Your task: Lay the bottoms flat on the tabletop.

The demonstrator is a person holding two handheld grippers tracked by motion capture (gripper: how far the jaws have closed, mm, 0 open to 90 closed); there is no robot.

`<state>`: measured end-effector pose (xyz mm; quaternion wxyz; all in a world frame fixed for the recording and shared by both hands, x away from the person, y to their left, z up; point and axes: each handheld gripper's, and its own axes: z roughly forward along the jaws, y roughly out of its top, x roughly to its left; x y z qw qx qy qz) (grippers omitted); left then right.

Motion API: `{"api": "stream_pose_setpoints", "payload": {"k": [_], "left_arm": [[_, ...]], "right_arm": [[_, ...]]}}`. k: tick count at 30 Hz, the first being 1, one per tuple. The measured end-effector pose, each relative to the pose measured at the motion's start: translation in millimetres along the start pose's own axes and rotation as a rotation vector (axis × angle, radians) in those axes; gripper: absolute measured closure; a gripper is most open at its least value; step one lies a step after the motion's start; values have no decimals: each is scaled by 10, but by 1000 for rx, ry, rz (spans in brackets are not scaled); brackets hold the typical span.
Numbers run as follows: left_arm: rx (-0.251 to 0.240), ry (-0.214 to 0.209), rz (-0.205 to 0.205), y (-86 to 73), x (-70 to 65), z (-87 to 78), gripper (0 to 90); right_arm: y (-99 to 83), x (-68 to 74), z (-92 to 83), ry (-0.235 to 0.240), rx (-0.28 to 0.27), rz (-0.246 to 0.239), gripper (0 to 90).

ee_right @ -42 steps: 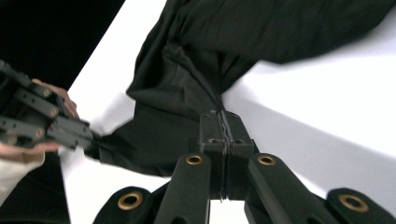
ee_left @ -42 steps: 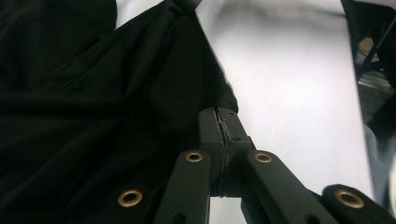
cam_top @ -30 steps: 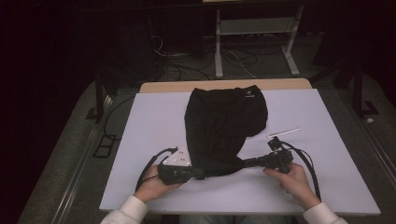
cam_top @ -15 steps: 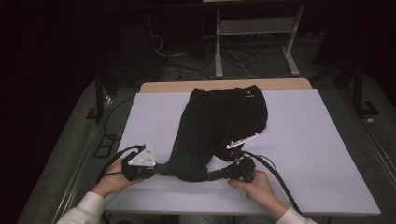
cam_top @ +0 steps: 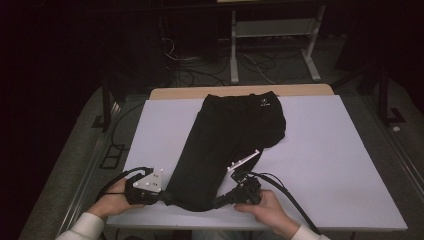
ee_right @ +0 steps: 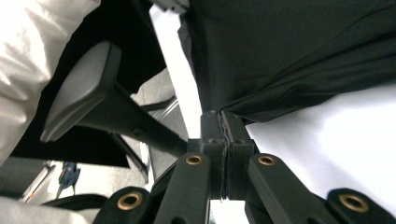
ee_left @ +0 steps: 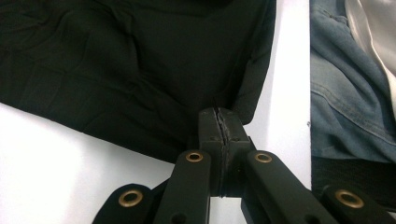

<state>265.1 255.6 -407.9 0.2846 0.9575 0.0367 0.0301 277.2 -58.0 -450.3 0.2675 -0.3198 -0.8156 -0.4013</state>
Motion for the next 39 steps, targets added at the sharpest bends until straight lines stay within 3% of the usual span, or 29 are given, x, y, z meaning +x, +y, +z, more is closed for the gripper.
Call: {"api": "stream_pose_setpoints", "payload": {"k": [3, 7, 8, 9, 11, 13, 16, 17, 18, 20, 23, 28, 31, 35, 39], "left_arm": [[0, -8, -7, -12, -9, 10, 888], [5, -37, -62, -24, 1, 33, 840], [5, -32, -90, -22, 6, 34, 719], [1, -24, -106, -17, 11, 31, 719], [-26, -18, -123, 0, 23, 25, 630], [-61, -2, -149, 45, 37, 21, 525], [-112, -10, -179, 147, 72, 44, 417], [-130, -16, -188, 197, 88, 67, 364], [-138, -26, -191, 240, 101, 92, 364], [-144, -36, -182, 327, 121, 143, 297], [-159, -50, -180, 451, 140, 225, 257], [-169, -50, -170, 706, 193, 375, 164], [-177, -46, -162, 874, 230, 468, 100], [-162, -56, -152, 1080, 264, 621, 10], [-166, -62, -141, 1246, 291, 773, 0]], "right_arm": [[-20, 13, 45, 2, 20, -8, 874], [-35, 3, 40, 2, 26, -12, 801], [-45, 20, -8, -17, 23, -33, 698], [-45, 20, -8, -17, 23, -33, 698], [-58, 32, -77, -42, 12, -54, 623], [-82, 39, -198, -91, -9, -91, 566], [-120, 21, -392, -147, -47, -107, 472], [-154, 2, -528, -194, -71, -117, 408], [-154, 2, -528, -194, -71, -117, 408], [-215, -41, -713, -258, -94, -120, 308], [-252, -75, -811, -288, -101, -114, 245], [-355, -175, -1061, -352, -139, -92, 125], [-397, -218, -1172, -395, -162, -88, 0], [-433, -263, -1294, -415, -194, -92, 0], [-460, -304, -1403, -430, -223, -91, 0]]}}
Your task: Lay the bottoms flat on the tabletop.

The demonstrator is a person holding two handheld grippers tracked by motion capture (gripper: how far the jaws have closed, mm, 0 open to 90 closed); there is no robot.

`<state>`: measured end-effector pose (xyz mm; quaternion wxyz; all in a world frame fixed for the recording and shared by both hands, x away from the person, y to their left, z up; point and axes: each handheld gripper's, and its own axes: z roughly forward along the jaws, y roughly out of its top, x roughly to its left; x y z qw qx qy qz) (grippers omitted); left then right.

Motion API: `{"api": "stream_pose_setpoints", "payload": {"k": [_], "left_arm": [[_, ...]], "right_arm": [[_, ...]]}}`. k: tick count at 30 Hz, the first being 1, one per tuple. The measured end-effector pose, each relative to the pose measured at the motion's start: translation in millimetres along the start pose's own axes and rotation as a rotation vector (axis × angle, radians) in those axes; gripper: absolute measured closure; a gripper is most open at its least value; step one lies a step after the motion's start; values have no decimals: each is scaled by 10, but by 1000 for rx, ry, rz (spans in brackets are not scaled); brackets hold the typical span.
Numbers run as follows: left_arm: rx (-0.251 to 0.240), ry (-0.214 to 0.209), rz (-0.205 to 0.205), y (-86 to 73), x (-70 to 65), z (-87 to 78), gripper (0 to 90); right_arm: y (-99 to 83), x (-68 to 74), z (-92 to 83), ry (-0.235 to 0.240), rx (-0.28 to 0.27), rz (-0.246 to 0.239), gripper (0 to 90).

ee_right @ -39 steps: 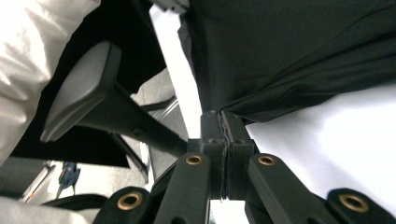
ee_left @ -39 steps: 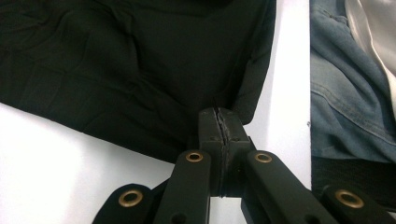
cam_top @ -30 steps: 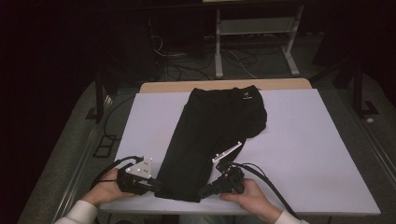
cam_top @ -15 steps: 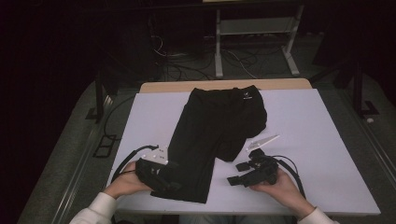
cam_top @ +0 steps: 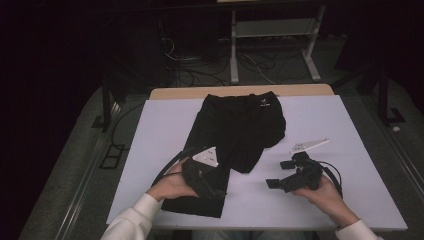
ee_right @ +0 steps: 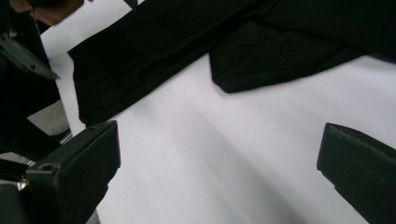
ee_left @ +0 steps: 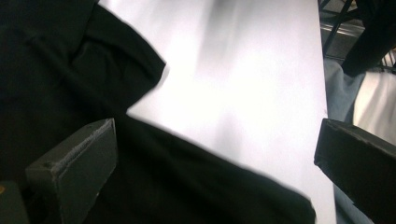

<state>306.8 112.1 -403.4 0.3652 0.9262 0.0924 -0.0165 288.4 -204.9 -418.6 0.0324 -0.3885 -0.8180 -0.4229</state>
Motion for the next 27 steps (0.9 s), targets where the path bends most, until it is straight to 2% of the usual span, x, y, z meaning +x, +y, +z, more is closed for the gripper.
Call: {"api": "stream_pose_setpoints", "payload": {"k": [5, 8, 15, 21, 25, 27], "left_arm": [[1, -2, 10, 149, 36, 220, 5], [-4, -6, 19, 228, 61, 357, 53], [33, 17, 11, 414, 157, 699, 121], [70, 97, -16, 455, 266, 827, 140], [93, 107, -53, 436, 343, 868, 150], [93, 105, -66, 426, 370, 889, 183]], "right_arm": [[-17, -114, -64, -29, -18, 32, 0], [-35, -175, -97, -41, -31, 54, 0], [-59, -237, -139, -52, -44, 79, 0], [-63, -258, -172, -55, -57, 84, 0], [-68, -278, -198, -60, -63, 87, 0], [-70, -288, -206, -63, -66, 89, 0]]}}
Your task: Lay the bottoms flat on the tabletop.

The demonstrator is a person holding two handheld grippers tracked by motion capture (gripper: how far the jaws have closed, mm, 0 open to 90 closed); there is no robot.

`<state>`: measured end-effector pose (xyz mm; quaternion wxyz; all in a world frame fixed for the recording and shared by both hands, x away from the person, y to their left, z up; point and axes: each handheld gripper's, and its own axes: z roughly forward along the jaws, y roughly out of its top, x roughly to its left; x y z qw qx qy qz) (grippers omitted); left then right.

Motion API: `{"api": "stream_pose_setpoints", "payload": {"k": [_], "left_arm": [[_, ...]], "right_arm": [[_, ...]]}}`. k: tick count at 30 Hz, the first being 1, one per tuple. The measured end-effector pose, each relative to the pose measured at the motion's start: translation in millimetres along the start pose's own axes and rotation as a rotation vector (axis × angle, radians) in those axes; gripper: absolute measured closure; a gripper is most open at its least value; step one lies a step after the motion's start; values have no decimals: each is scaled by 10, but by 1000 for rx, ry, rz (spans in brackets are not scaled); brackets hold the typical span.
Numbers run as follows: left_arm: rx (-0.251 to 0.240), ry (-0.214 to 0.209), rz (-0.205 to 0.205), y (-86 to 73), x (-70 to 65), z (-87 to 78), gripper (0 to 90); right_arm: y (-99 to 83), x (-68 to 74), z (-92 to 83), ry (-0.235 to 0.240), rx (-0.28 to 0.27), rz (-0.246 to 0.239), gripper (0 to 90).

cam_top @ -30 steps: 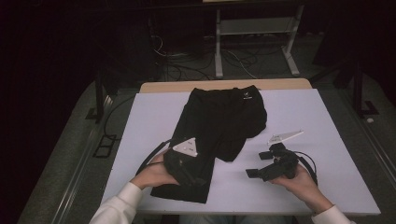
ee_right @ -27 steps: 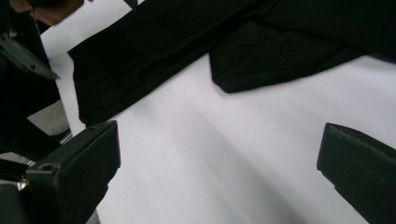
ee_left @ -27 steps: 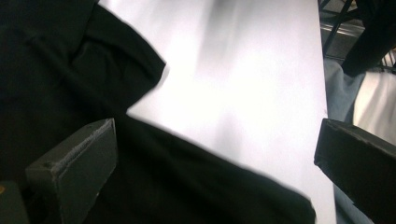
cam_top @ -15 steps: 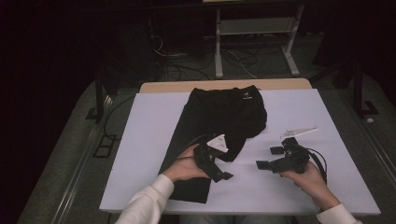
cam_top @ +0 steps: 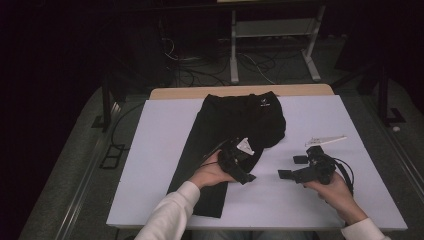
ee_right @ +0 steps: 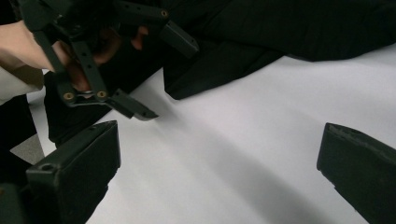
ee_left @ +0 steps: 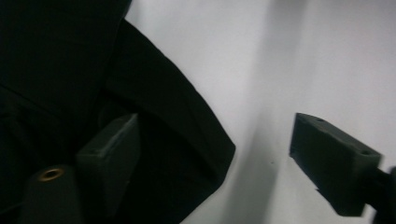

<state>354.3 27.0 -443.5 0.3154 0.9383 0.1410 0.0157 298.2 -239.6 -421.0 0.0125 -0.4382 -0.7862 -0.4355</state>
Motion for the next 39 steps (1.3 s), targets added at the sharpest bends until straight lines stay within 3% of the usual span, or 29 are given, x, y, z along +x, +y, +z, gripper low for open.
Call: {"api": "stream_pose_setpoints", "payload": {"k": [3, 6, 11, 15, 17, 22, 28, 39], "left_arm": [[9, 20, -3, 14, 15, 36, 273], [26, 87, 32, 77, -13, 65, 442], [92, 82, 59, 260, -53, 138, 671], [143, 97, 55, 427, -72, 214, 870], [141, 72, 44, 484, -73, 223, 881], [69, 12, 27, 699, -121, 94, 883], [-57, -57, -21, 940, -128, -173, 883], [-205, -79, -112, 1315, -105, -397, 883]], "right_arm": [[-1, -14, -6, -7, 0, 1, 0], [-1, -24, -11, -12, -2, 4, 0], [-8, -46, -25, -19, -14, 17, 0], [-29, -87, -15, -24, -13, 32, 0], [-45, -113, -21, -33, -13, 40, 0], [-76, -167, -92, -36, -41, 69, 0], [-90, -186, -172, -40, -82, 89, 0], [-131, -166, -211, -16, -117, 118, 0]]}}
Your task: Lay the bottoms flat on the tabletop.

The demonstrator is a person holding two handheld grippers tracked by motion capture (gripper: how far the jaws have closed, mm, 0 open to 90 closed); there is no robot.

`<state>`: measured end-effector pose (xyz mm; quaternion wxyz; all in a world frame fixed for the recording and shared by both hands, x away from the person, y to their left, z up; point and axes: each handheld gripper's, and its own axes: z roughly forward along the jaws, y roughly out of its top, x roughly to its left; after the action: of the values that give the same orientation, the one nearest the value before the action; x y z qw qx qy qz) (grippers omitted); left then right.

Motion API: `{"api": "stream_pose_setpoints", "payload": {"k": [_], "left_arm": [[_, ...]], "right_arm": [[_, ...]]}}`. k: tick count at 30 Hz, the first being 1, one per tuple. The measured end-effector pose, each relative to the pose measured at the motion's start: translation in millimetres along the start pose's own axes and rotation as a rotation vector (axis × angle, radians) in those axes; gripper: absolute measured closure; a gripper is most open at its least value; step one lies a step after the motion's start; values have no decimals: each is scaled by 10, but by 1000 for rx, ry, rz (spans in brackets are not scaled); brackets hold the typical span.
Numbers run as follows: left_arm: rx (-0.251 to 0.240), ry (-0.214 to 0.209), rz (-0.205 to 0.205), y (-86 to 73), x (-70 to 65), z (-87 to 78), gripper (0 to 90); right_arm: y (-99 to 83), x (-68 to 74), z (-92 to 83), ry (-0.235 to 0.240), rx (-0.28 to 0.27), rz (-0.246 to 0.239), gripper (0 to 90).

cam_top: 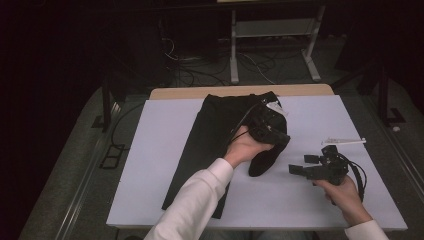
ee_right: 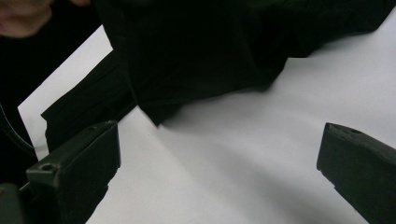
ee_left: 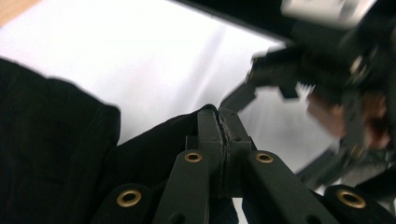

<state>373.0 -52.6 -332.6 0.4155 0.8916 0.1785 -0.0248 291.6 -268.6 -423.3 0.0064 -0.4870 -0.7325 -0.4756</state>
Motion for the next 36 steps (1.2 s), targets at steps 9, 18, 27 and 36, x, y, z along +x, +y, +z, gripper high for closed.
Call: {"api": "stream_pose_setpoints", "payload": {"k": [9, 18, 27, 36], "left_arm": [[-89, -24, -74, 113, -7, 40, 881], [-116, -10, -91, 78, 5, -54, 881], [-135, -24, -138, -272, -31, -168, 878], [-7, -170, -247, -997, -276, 72, 855]], "right_arm": [[-83, -25, 164, -1, 32, 54, 0], [-82, -226, 324, -28, 129, 181, 808], [43, -259, -289, -116, 75, 112, 882], [-9, -363, -433, -136, 131, 72, 882]]}}
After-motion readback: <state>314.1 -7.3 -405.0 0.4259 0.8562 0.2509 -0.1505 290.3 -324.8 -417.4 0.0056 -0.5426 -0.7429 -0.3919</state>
